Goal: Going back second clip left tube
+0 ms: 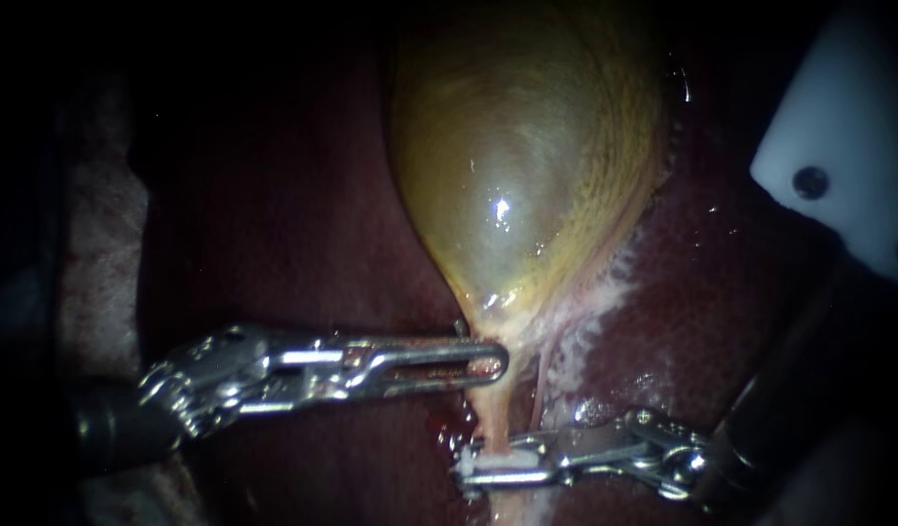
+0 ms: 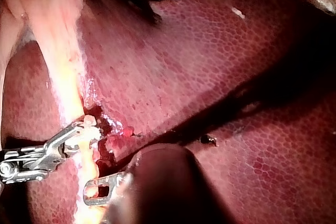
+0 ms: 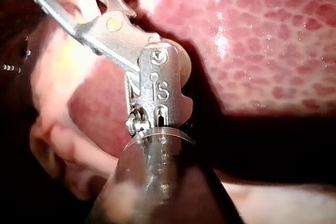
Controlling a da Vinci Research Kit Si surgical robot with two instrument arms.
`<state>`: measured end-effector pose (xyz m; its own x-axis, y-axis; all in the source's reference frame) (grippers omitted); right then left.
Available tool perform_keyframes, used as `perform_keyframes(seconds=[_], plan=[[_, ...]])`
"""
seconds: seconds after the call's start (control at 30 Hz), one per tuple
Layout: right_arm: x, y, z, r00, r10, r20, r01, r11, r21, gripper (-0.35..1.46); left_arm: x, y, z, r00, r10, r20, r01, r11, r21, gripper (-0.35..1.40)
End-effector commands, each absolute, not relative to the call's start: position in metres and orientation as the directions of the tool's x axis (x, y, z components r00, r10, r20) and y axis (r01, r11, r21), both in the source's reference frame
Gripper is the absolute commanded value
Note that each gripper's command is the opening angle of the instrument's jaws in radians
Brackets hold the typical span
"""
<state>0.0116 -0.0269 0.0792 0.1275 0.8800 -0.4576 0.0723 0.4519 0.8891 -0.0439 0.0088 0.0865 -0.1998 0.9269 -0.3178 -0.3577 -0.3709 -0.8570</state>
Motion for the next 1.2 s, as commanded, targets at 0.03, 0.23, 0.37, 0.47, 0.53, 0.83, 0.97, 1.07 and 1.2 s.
perform_keyframes(seconds=[0.03,0.23,0.37,0.47,0.53,0.83,0.97,1.07,1.2], plan=[[0.0115,-0.0267,0.0793,0.124,0.875,-0.467,0.074,0.461,0.884,0.36,-0.0439,0.0088,0.0865,-0.2,0.927,-0.318,-0.358,-0.371,-0.857,-0.35],[0.0119,-0.0269,0.0793,0.139,0.863,-0.486,0.075,0.48,0.874,0.43,-0.0439,0.0088,0.0865,-0.2,0.927,-0.318,-0.358,-0.371,-0.857,-0.35],[0.0125,-0.027,0.0795,0.148,0.853,-0.501,0.075,0.495,0.866,0.45,-0.0439,0.0088,0.0865,-0.2,0.927,-0.318,-0.358,-0.371,-0.857,-0.35],[0.0131,-0.0271,0.0795,0.151,0.847,-0.509,0.074,0.504,0.861,0.46,-0.0439,0.0088,0.0865,-0.2,0.927,-0.318,-0.358,-0.371,-0.857,-0.35],[0.0135,-0.0272,0.0795,0.152,0.845,-0.514,0.073,0.509,0.858,0.47,-0.0439,0.0088,0.0865,-0.2,0.927,-0.318,-0.358,-0.371,-0.857,-0.35],[0.0135,-0.0271,0.0797,0.159,0.836,-0.525,0.074,0.52,0.851,0.47,-0.0439,0.0088,0.0865,-0.2,0.927,-0.318,-0.358,-0.371,-0.857,-0.35],[0.0129,-0.0268,0.0796,0.174,0.821,-0.544,0.08,0.539,0.839,0.47,-0.0439,0.0088,0.0865,-0.2,0.927,-0.318,-0.358,-0.371,-0.857,-0.35],[0.0124,-0.0264,0.0796,0.188,0.804,-0.564,0.085,0.559,0.825,0.47,-0.0439,0.0088,0.0865,-0.2,0.927,-0.318,-0.358,-0.371,-0.857,-0.35],[0.0117,-0.026,0.0795,0.207,0.772,-0.601,0.098,0.595,0.798,0.46,-0.0439,0.0088,0.0865,-0.2,0.927,-0.318,-0.358,-0.371,-0.857,-0.35]])
